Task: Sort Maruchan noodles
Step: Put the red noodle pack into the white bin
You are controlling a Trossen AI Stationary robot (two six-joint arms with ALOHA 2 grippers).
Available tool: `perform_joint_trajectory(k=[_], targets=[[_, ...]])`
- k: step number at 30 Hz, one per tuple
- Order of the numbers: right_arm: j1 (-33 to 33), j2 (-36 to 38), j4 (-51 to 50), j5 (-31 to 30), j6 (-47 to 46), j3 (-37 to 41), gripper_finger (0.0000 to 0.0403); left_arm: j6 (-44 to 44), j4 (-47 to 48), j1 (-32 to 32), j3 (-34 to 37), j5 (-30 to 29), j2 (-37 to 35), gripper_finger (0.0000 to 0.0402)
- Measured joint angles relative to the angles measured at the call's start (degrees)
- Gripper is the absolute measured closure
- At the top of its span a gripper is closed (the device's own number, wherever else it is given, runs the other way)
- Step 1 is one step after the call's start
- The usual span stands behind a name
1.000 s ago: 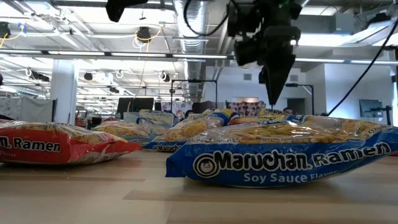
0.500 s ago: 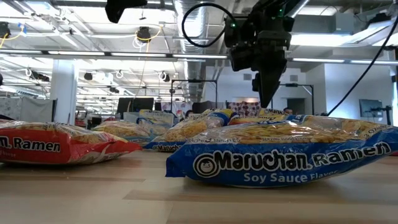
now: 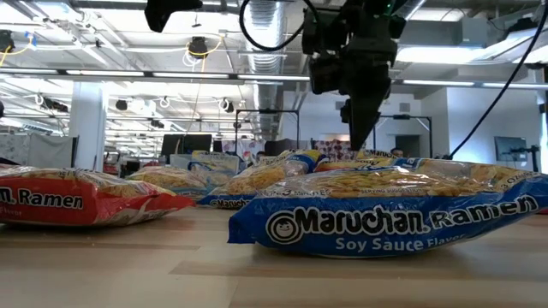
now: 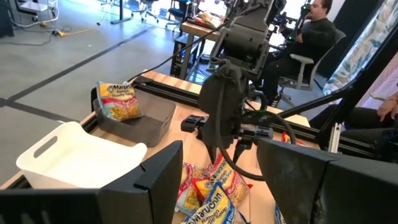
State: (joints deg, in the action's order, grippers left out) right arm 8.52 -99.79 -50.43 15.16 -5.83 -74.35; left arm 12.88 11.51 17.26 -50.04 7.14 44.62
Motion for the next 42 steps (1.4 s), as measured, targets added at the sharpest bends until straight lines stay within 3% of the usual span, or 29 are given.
perform_joint_trajectory(k=[20, 25, 34, 42], targets=[[-0.57, -8.39, -0.32, -0.26, -1.70, 0.00, 0.0179, -0.04, 1.64, 0.01, 0.00, -0.02, 0.02, 0.0205], [-0.72, -8.39, -0.09, -0.26, -2.55, 0.00, 0.0232, -0.04, 1.62, 0.01, 0.00, -0.02, 0.01, 0.0205], [-0.66, -8.37, -0.15, -0.02, -3.79, 0.00, 0.0387, -0.20, 1.60, 0.02, 0.00, -0.02, 0.00, 0.0205], [-0.86, -8.26, -3.45, -0.67, -4.41, -0.98, 0.0397, -0.20, 1.57, 0.02, 0.00, -0.02, 0.00, 0.0205]])
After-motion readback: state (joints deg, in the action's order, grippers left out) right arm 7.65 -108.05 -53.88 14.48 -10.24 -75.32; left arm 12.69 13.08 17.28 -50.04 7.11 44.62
